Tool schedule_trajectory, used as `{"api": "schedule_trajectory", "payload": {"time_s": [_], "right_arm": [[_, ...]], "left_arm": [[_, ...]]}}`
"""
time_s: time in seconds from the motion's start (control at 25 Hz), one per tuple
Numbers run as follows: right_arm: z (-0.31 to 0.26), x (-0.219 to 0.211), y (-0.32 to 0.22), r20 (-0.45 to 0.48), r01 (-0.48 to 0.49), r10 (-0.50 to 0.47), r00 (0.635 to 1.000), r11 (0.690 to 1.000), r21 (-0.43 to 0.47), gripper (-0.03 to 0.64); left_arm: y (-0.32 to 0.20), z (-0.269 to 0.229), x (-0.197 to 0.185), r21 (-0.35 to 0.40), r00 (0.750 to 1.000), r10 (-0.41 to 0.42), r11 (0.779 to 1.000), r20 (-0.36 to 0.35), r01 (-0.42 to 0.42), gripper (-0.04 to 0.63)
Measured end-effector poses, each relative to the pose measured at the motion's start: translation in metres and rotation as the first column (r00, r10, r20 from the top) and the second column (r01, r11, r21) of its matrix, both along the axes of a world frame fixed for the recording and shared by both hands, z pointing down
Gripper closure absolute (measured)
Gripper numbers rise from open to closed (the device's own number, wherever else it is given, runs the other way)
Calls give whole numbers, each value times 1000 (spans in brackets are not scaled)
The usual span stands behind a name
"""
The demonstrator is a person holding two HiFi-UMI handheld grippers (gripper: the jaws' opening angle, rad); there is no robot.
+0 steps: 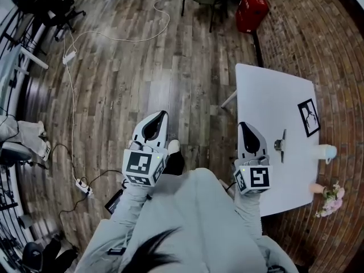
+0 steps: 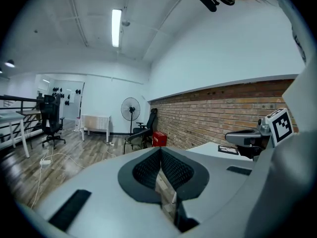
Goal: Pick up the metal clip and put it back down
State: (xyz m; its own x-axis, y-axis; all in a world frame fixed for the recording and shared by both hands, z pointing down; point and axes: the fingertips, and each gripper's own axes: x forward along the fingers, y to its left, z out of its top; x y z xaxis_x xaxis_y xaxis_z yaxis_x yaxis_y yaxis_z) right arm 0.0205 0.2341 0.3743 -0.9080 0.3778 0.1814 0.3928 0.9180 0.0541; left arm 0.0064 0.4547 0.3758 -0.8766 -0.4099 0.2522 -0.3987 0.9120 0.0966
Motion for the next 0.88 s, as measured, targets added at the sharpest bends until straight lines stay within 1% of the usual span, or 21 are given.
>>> {"api": "schedule_trajectory", "payload": {"time_s": [0.12,0.24,0.4,0.52,0.64,0.72,0.88], "right_arm": [[-5,-24,2,14,-29,29,999,1000,2,592],[-6,-42,0,5,-81,81,997,997,0,592],[-3,-52,-2,-1,-158,158,987,987,2,592],[1,-51,-8,4,-223,223,975,975,1,592],[4,-46,-23,-6,-286,286,958,958,5,592],[7,-41,-38,-18,-337,337,941,942,5,592],[15,-27,-73,-41,-450,450,892,893,-3,592]], "left_arm": [[10,-2,-25,-7,1000,13,1000,1,-13,569],[15,-3,-49,-18,999,41,999,0,-41,569],[16,3,-72,-19,994,106,994,-15,-107,569],[10,11,-85,-23,985,169,985,-33,-170,569],[-8,16,-95,-19,971,234,972,-54,-235,569],[-25,20,-101,-17,958,280,959,-66,-282,569],[-67,28,-115,-17,918,386,921,-88,-389,569]]}}
